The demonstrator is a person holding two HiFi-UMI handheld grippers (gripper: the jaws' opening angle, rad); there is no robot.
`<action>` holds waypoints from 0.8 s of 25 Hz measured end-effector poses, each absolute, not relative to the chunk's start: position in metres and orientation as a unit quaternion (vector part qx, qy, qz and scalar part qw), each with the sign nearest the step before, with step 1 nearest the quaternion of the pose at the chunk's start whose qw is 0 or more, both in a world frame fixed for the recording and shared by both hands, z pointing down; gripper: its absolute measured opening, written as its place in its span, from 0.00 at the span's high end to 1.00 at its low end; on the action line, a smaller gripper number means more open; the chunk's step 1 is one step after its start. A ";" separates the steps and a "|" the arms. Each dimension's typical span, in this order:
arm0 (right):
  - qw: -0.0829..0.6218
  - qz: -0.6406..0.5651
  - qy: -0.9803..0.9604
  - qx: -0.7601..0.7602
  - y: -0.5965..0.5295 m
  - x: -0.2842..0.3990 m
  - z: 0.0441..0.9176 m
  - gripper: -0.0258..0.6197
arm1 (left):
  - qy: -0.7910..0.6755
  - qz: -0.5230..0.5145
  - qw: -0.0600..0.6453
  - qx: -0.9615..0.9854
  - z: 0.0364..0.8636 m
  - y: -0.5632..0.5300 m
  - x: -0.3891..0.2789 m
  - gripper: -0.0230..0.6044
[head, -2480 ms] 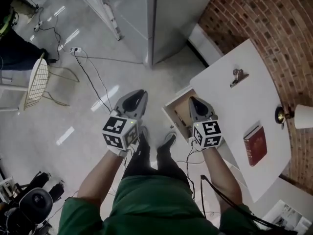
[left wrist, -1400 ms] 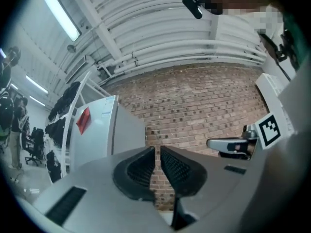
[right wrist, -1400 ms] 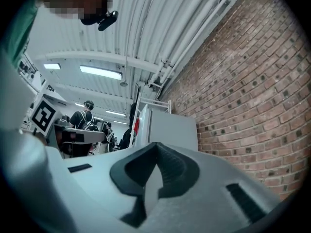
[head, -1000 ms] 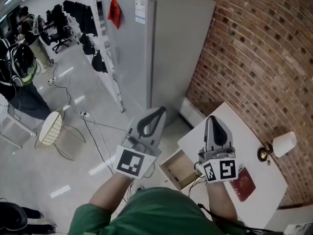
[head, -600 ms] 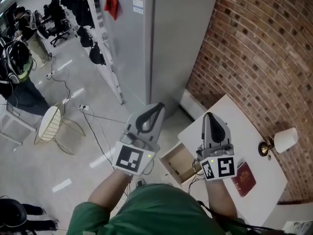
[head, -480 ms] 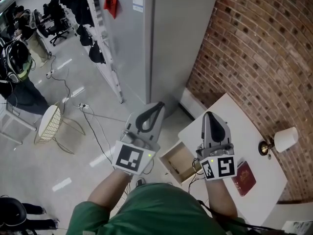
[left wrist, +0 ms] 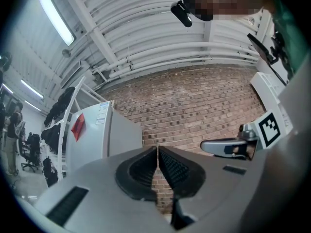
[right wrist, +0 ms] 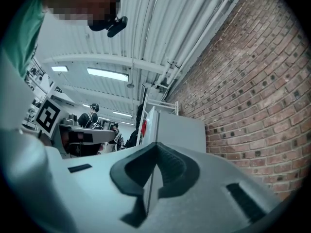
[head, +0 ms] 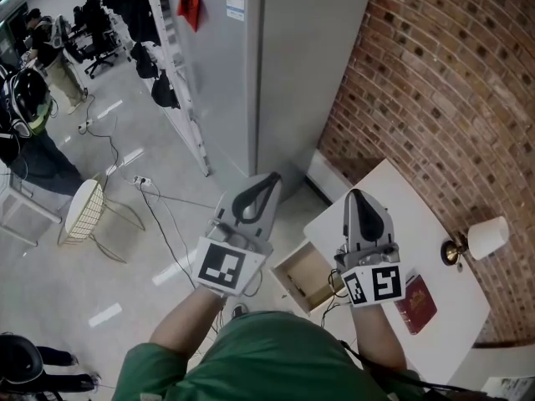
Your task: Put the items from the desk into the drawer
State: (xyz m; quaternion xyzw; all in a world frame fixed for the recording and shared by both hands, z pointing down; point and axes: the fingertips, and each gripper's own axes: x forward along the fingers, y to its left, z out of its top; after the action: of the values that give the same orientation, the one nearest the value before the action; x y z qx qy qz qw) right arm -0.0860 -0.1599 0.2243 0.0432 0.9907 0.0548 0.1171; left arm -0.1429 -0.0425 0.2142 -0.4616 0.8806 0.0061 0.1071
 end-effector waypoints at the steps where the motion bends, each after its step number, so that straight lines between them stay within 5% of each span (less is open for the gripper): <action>1: 0.116 0.053 0.991 0.044 -0.160 -0.086 0.225 0.96 | 0.880 0.006 0.107 -0.462 0.214 -0.043 -0.143 0.94; 20: 0.113 0.042 0.992 0.042 -0.169 -0.072 0.232 0.96 | 0.884 -0.005 0.094 -0.458 0.223 -0.049 -0.129 0.94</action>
State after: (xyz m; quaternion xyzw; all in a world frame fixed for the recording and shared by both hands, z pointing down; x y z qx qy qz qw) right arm -0.0721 -0.1687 0.2320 0.0417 0.9918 0.0419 0.1131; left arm -0.1292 -0.0491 0.2234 -0.4582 0.8838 -0.0051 0.0942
